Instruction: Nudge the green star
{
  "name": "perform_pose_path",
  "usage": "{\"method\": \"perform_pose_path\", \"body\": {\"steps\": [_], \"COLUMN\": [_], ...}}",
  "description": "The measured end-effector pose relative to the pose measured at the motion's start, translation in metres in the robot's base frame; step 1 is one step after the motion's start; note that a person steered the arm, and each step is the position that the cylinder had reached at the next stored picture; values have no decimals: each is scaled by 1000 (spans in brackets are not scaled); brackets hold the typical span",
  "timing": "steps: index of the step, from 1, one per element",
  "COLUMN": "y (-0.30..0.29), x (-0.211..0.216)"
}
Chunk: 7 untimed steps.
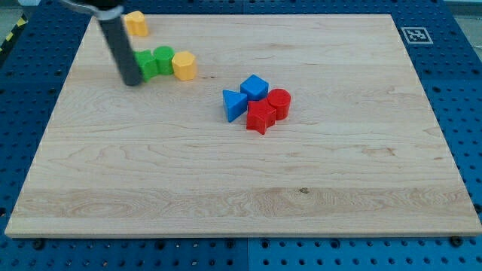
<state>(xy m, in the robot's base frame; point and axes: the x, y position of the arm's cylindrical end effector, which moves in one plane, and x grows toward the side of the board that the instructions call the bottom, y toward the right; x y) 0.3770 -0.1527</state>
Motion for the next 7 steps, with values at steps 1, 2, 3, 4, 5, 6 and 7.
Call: {"method": "perform_pose_path", "body": {"steps": [1, 2, 3, 4, 5, 6, 7], "y": [42, 41, 20, -4, -4, -2, -7], "x": [4, 4, 4, 4, -1, -5, -10]}}
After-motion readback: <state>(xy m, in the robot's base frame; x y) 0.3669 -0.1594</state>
